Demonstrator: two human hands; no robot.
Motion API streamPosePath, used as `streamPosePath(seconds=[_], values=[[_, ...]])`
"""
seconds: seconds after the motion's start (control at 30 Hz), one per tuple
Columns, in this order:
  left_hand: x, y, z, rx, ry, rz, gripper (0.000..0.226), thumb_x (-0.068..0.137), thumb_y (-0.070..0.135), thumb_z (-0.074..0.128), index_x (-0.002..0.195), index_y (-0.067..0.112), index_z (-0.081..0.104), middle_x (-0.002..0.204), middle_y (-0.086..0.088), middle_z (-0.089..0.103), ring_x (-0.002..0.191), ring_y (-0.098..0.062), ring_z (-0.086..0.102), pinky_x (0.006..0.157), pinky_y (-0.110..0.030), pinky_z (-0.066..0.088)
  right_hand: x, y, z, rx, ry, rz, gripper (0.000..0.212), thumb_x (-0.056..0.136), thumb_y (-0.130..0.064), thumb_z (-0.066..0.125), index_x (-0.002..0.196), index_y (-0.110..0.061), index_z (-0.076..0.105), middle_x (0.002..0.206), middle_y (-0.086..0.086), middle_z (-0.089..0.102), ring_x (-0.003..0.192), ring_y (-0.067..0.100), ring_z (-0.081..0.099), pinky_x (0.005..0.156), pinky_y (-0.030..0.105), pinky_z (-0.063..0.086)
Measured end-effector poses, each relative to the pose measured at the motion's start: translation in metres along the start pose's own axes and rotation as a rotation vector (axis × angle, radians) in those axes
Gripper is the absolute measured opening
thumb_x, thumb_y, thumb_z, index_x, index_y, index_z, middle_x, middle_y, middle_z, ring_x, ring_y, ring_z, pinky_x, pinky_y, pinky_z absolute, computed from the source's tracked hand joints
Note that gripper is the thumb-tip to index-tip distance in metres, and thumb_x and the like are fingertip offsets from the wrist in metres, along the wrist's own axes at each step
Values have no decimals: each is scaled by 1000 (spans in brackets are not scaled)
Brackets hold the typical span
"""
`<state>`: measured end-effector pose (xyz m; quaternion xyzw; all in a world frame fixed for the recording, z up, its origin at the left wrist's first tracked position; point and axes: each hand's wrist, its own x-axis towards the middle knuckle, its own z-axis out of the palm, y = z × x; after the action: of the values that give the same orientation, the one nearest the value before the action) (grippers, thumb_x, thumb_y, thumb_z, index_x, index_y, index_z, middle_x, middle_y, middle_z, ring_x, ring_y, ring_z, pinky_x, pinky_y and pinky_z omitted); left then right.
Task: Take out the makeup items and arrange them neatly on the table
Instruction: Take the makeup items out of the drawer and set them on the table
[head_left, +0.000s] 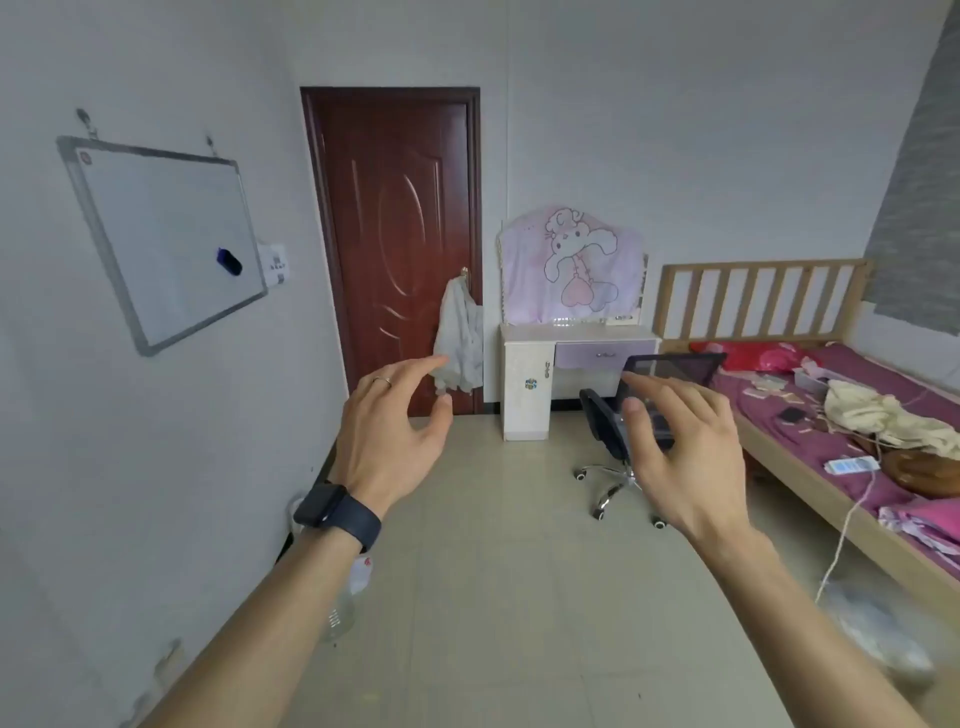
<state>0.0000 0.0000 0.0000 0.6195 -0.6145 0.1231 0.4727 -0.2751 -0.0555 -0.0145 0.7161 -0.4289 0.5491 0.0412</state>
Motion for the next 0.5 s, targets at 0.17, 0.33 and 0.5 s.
streamPosePath(seconds=[0.17,0.33,0.5], values=[[1,-46,59,30,-68,-79,36,91,28,62,126,38,62,117,8,68,115,-16,54,97,-33,46,-12,42,58,-3,-66,115,23,98,-21,63,118,-24,74,109,-5,73,111,23,52,93,39,47],[29,-107,125,42,-151,-122,35,90,26,64,125,34,64,104,5,71,100,-19,59,87,-33,49,9,87,134,-11,-108,163,23,97,-21,64,118,-25,74,104,-5,74,110,25,53,88,30,42],[71,-156,181,-13,-221,-144,35,90,25,64,124,33,65,114,6,70,109,-18,60,91,-36,51,37,120,202,-31,-153,227,22,97,-26,63,117,-27,73,101,-6,74,109,19,52,87,32,43]])
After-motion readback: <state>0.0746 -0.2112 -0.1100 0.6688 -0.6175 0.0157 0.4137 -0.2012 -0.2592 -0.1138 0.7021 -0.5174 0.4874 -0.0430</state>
